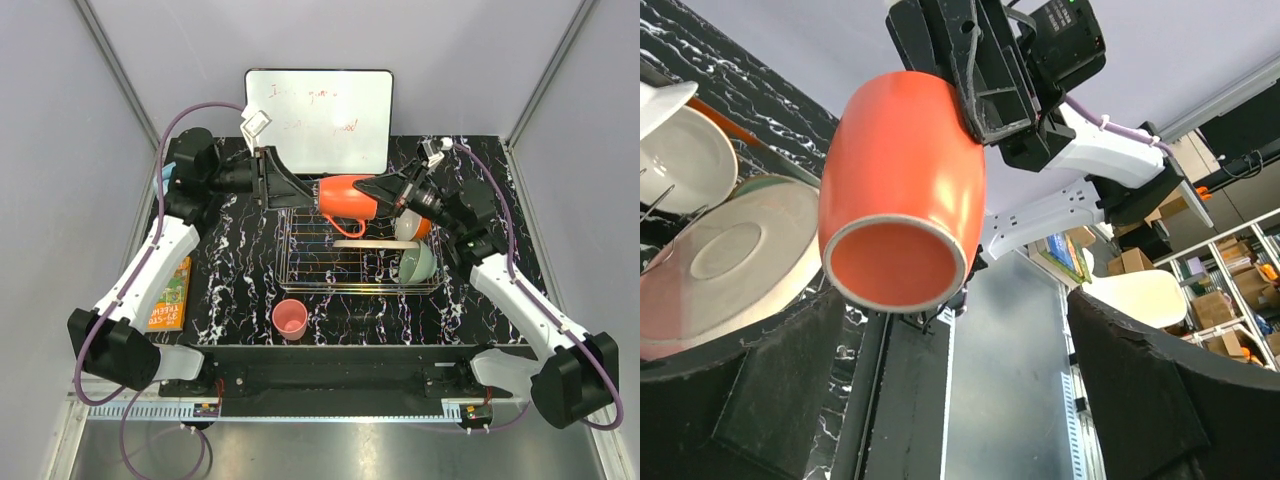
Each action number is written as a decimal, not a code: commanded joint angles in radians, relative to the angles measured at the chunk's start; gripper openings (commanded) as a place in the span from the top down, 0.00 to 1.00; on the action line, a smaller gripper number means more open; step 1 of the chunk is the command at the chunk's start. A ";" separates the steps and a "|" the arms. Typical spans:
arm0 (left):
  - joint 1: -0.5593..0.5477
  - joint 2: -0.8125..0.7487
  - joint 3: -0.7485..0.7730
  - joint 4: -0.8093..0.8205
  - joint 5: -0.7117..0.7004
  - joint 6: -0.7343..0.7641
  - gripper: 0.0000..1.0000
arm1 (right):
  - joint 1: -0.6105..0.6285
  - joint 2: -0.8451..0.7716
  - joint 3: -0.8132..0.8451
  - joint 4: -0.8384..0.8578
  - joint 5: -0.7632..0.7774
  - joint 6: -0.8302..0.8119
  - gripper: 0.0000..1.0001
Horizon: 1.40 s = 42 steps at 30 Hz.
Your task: Load the mixed dishes into the dish rack
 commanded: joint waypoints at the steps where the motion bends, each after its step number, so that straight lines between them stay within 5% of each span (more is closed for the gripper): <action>1: -0.003 0.001 0.025 -0.041 -0.013 0.091 0.04 | 0.021 0.001 0.089 0.134 0.022 0.008 1.00; 26: -0.032 0.015 0.024 -0.078 -0.073 0.136 0.06 | 0.128 0.122 0.126 0.252 0.071 0.031 1.00; 37: -0.044 0.010 0.030 -0.072 -0.069 0.120 0.15 | 0.186 0.203 0.125 0.368 0.125 0.056 1.00; 42: -0.041 0.004 0.036 -0.076 -0.073 0.125 0.26 | 0.209 0.216 0.115 0.372 0.134 0.056 1.00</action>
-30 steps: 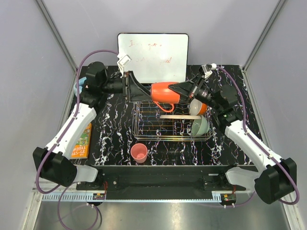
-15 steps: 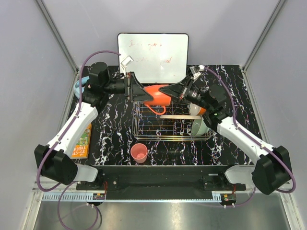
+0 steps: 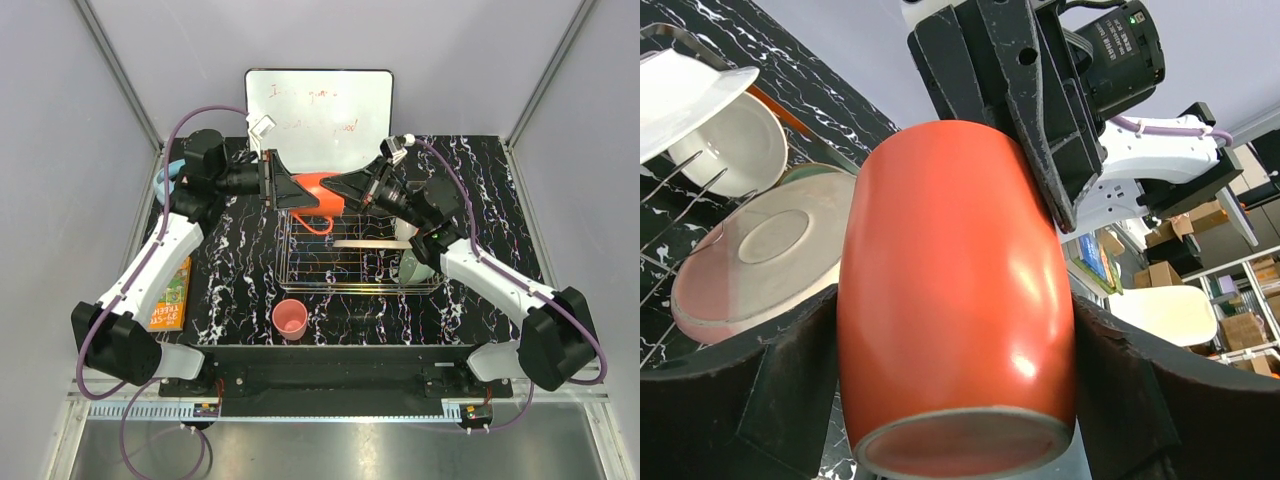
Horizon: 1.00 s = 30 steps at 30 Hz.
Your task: Load the mixed dishes into the dish rack
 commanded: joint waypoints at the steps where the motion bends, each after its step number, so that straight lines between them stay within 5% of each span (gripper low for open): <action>1: -0.018 -0.025 0.038 0.032 0.011 0.004 0.29 | 0.038 -0.004 0.049 0.132 0.050 0.019 1.00; 3: -0.013 -0.028 0.037 0.030 0.005 0.002 0.34 | 0.041 -0.008 0.032 0.125 0.056 0.022 1.00; 7: 0.001 -0.031 0.032 0.038 0.005 -0.007 0.65 | 0.041 -0.028 0.006 0.101 0.064 0.015 1.00; 8: 0.013 -0.033 0.034 0.027 0.004 -0.006 0.85 | 0.041 -0.037 0.000 0.060 0.065 -0.002 0.99; 11: 0.045 -0.041 0.032 -0.022 0.013 0.025 1.00 | 0.041 -0.080 0.007 -0.073 0.071 -0.069 0.72; 21: 0.166 -0.053 0.050 -0.364 0.030 0.373 1.00 | -0.009 -0.166 0.036 -0.350 0.093 -0.180 0.29; 25: 0.154 -0.004 0.140 -0.644 -0.227 0.583 1.00 | -0.051 -0.250 0.056 -0.540 0.116 -0.264 0.28; 30: 0.039 0.093 0.265 -0.792 -0.599 0.692 1.00 | -0.057 -0.384 0.131 -0.759 0.240 -0.487 0.28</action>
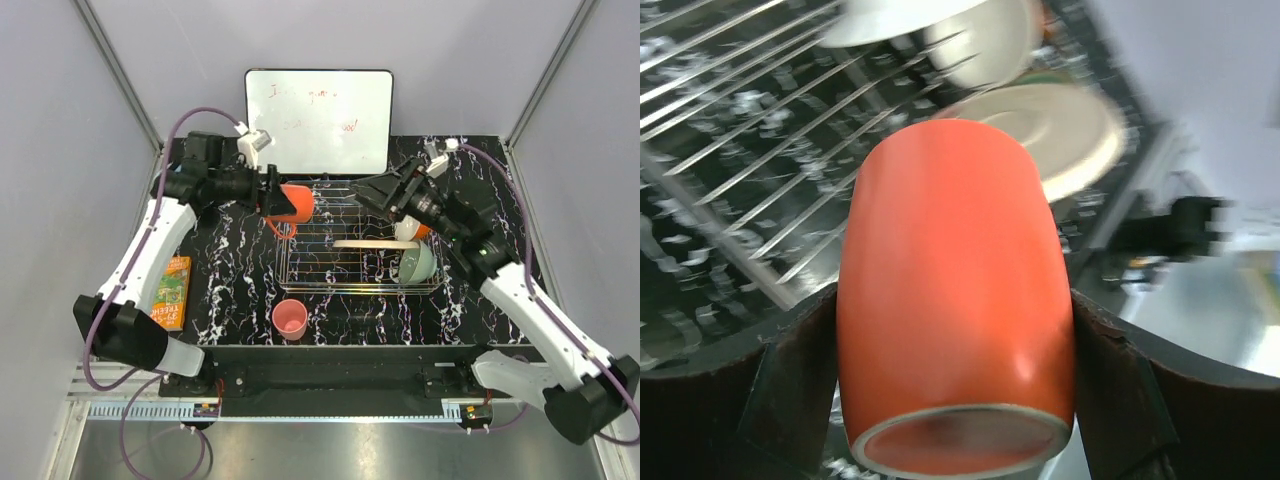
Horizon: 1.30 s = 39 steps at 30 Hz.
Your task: Load the mixed dishes into the dish rack
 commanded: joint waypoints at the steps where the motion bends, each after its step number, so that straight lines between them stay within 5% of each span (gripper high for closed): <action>1: -0.123 0.076 0.139 -0.127 -0.400 0.156 1.00 | -0.004 -0.139 0.096 -0.215 0.139 -0.213 0.28; 7: -0.208 0.240 0.282 -0.167 -0.638 0.151 1.00 | -0.004 -0.237 0.078 -0.320 0.223 -0.313 0.28; 13: -0.269 0.359 0.363 -0.180 -0.729 0.162 1.00 | -0.004 -0.317 0.015 -0.368 0.258 -0.327 0.29; 39: -0.315 0.614 0.425 -0.111 -0.714 0.136 1.00 | -0.004 -0.364 -0.046 -0.414 0.279 -0.332 0.34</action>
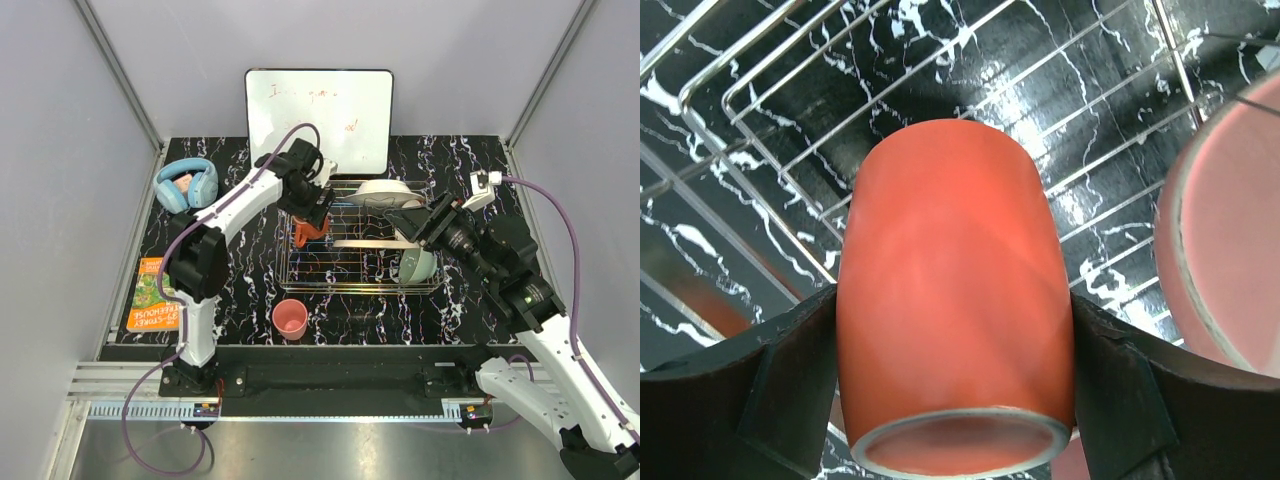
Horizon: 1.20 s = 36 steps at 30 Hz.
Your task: Load the mixed dishes into the dish rack
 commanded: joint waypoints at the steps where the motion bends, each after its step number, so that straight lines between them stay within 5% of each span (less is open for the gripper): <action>1: 0.002 0.020 0.061 0.089 -0.011 0.009 1.00 | -0.001 -0.006 -0.006 -0.003 0.027 -0.017 0.35; 15: 0.005 0.084 0.074 0.123 -0.108 0.047 0.98 | -0.003 -0.014 -0.028 -0.005 0.025 -0.006 0.36; 18: 0.005 0.098 0.072 0.126 -0.120 0.053 0.80 | -0.003 -0.021 -0.037 -0.005 0.027 -0.001 0.36; 19: 0.005 0.104 0.071 0.126 -0.121 0.053 0.60 | -0.003 -0.024 -0.038 -0.003 0.027 0.000 0.36; 22: 0.005 0.102 0.065 0.126 -0.123 0.052 0.25 | -0.001 -0.033 -0.046 -0.005 0.030 0.002 0.36; 26: 0.005 0.075 0.043 0.143 -0.125 0.046 0.01 | -0.003 -0.044 -0.057 -0.005 0.028 0.006 0.36; 36: 0.005 -0.091 -0.032 0.127 -0.082 0.038 0.01 | -0.003 -0.012 -0.046 -0.040 0.015 -0.021 0.34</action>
